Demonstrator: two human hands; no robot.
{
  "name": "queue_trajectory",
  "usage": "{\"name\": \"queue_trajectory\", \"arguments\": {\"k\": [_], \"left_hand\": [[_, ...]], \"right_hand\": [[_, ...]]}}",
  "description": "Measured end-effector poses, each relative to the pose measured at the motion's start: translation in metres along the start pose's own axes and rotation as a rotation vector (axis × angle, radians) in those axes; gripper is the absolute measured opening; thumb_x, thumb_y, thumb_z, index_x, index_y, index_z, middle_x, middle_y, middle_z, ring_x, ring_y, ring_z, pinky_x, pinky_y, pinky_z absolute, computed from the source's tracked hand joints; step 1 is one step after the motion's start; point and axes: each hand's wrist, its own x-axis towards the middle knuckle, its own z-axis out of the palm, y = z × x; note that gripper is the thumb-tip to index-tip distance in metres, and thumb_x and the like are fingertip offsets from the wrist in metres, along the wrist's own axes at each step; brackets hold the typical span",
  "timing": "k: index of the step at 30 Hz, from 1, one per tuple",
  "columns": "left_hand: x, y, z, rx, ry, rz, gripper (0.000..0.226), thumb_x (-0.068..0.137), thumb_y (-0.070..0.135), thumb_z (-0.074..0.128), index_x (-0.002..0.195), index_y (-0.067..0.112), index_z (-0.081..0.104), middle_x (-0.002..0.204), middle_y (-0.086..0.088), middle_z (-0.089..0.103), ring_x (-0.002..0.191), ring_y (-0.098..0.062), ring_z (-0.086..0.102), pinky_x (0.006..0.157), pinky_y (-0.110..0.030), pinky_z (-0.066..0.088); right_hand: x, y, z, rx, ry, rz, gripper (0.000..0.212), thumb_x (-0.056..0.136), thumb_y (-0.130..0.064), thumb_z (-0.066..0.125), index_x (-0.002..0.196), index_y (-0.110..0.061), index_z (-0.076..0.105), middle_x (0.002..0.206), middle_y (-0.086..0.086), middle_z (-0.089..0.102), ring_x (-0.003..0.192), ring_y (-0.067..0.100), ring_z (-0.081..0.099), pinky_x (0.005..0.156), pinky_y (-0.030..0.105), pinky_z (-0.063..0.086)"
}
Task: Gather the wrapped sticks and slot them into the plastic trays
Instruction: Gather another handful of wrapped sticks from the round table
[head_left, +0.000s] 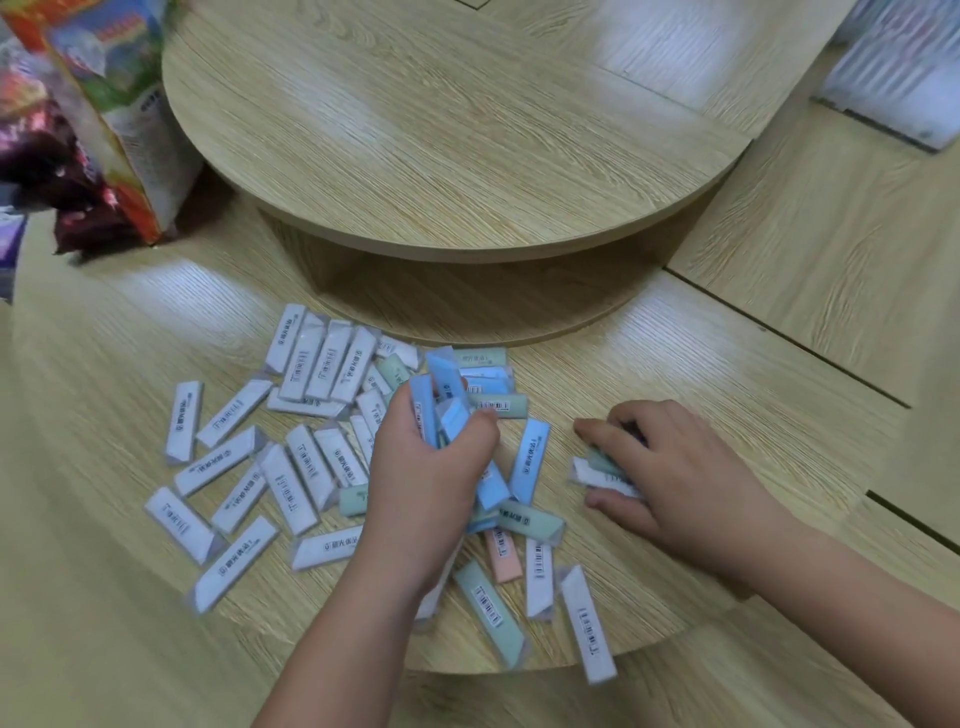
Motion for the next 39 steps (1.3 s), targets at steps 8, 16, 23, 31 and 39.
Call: {"name": "queue_trajectory", "arguments": {"k": [8, 16, 23, 31, 39], "left_hand": [[-0.004, -0.003, -0.003, -0.089, -0.058, -0.037, 0.012, 0.081, 0.030, 0.069, 0.092, 0.030, 0.065, 0.088, -0.010, 0.071, 0.082, -0.032, 0.072, 0.067, -0.049, 0.063], [-0.003, -0.002, 0.001, -0.245, -0.161, -0.086, 0.032, 0.076, 0.048, 0.077, 0.104, 0.037, 0.065, 0.098, -0.006, 0.075, 0.090, -0.028, 0.075, 0.078, -0.050, 0.061], [-0.002, 0.005, 0.005, -0.152, -0.225, -0.032, 0.042, 0.077, 0.066, 0.064, 0.105, 0.034, 0.060, 0.096, 0.005, 0.073, 0.086, -0.013, 0.074, 0.067, -0.030, 0.061], [0.002, 0.011, 0.013, -0.206, -0.286, -0.078, 0.030, 0.081, 0.049, 0.073, 0.106, 0.035, 0.065, 0.101, -0.002, 0.075, 0.093, -0.021, 0.074, 0.083, -0.045, 0.062], [0.010, 0.013, 0.006, -0.435, -0.230, -0.242, 0.038, 0.083, 0.027, 0.076, 0.117, 0.012, 0.067, 0.109, -0.020, 0.074, 0.100, -0.036, 0.072, 0.084, -0.045, 0.059]], "right_hand": [[0.014, -0.015, -0.005, 0.011, 0.019, 0.181, 0.054, 0.090, -0.025, 0.063, 0.141, -0.020, 0.044, 0.106, -0.001, 0.059, 0.090, 0.018, 0.060, 0.068, 0.026, 0.047], [0.051, -0.090, -0.022, 1.089, 0.276, 0.291, 0.038, 0.091, -0.038, 0.047, 0.127, -0.051, 0.044, 0.073, -0.011, 0.066, 0.056, 0.002, 0.059, 0.050, 0.022, 0.050], [0.063, -0.108, -0.006, 1.428, 0.270, 0.384, 0.052, 0.088, -0.051, 0.032, 0.139, -0.054, 0.039, 0.122, -0.005, 0.066, 0.113, 0.012, 0.064, 0.094, 0.043, 0.052], [0.060, -0.104, -0.002, 1.355, 0.242, 0.386, 0.077, 0.081, -0.090, 0.018, 0.147, -0.051, 0.025, 0.162, -0.019, 0.020, 0.149, 0.004, 0.017, 0.122, 0.044, 0.019], [0.070, -0.103, -0.015, 0.809, 0.255, 0.352, 0.091, 0.086, -0.077, -0.008, 0.157, -0.027, 0.016, 0.165, -0.015, 0.003, 0.147, -0.003, -0.016, 0.124, 0.043, 0.000]]}}
